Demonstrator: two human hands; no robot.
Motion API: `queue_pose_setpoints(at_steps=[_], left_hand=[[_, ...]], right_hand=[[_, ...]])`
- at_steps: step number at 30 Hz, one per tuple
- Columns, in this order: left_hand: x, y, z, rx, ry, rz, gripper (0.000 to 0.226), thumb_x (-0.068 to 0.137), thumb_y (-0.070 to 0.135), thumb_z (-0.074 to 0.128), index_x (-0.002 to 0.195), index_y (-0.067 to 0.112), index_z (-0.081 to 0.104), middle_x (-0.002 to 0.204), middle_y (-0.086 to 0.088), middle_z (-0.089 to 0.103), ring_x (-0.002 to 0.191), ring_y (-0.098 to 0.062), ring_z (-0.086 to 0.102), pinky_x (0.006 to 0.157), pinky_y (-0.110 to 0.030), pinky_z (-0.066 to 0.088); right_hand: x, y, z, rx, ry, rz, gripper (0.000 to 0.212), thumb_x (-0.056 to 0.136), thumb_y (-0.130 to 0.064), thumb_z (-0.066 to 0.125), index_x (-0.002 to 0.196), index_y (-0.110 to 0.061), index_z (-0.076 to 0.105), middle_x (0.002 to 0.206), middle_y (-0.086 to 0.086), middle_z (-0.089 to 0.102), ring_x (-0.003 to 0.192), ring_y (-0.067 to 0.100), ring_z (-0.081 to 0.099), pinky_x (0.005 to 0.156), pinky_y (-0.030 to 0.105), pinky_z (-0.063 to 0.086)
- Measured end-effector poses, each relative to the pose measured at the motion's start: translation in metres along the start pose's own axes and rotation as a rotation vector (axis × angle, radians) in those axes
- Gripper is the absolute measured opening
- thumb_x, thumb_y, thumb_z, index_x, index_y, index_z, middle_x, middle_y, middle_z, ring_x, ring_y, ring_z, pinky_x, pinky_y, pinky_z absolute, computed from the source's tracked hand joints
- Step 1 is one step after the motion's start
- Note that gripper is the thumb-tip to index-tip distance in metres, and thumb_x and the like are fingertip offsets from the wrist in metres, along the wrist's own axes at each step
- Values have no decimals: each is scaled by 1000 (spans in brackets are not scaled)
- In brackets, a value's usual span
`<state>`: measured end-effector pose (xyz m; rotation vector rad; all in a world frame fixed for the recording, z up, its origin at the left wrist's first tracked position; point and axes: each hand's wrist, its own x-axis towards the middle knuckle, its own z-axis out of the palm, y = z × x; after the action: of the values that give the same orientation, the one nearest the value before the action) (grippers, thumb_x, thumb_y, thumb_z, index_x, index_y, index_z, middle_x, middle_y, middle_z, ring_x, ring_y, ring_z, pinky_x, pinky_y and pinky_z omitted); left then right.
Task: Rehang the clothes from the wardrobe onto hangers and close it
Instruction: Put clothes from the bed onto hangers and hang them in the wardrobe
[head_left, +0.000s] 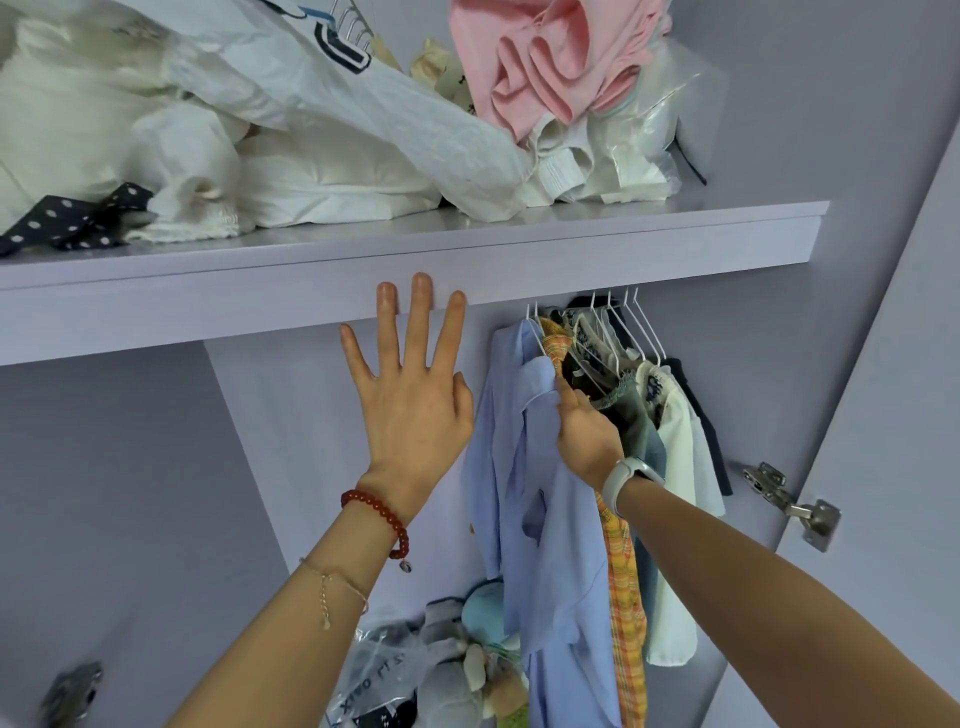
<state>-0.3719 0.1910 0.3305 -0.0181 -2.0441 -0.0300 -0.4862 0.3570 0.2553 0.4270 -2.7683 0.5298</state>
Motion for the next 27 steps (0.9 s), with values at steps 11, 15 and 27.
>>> queue_pose_setpoints(at_steps=[11, 15, 27], left_hand=[[-70, 55, 33, -198, -236, -78, 67, 79, 11, 61, 141, 13, 35, 149, -19, 27, 137, -43, 20, 105, -67, 18], [-142, 124, 43, -349, -478, -30, 62, 80, 11, 63, 138, 12, 41, 147, -17, 32, 136, -40, 26, 105, -63, 24], [-361, 429, -49, -849, -1220, 855, 48, 80, 14, 61, 127, 7, 54, 137, -15, 47, 125, -29, 47, 97, -38, 45]], right_hand=[[-79, 38, -16, 220, 226, 17, 44, 96, -18, 40, 138, -5, 37, 136, 16, 45, 122, 34, 40, 105, 41, 32], [-180, 99, -11, 165, 259, 59, 38, 88, -5, 54, 125, 5, 51, 124, 23, 55, 110, 42, 53, 94, 50, 45], [-597, 279, -59, -20, -96, 929, 42, 97, -26, 34, 139, -18, 36, 145, -1, 36, 132, 19, 32, 105, 31, 27]])
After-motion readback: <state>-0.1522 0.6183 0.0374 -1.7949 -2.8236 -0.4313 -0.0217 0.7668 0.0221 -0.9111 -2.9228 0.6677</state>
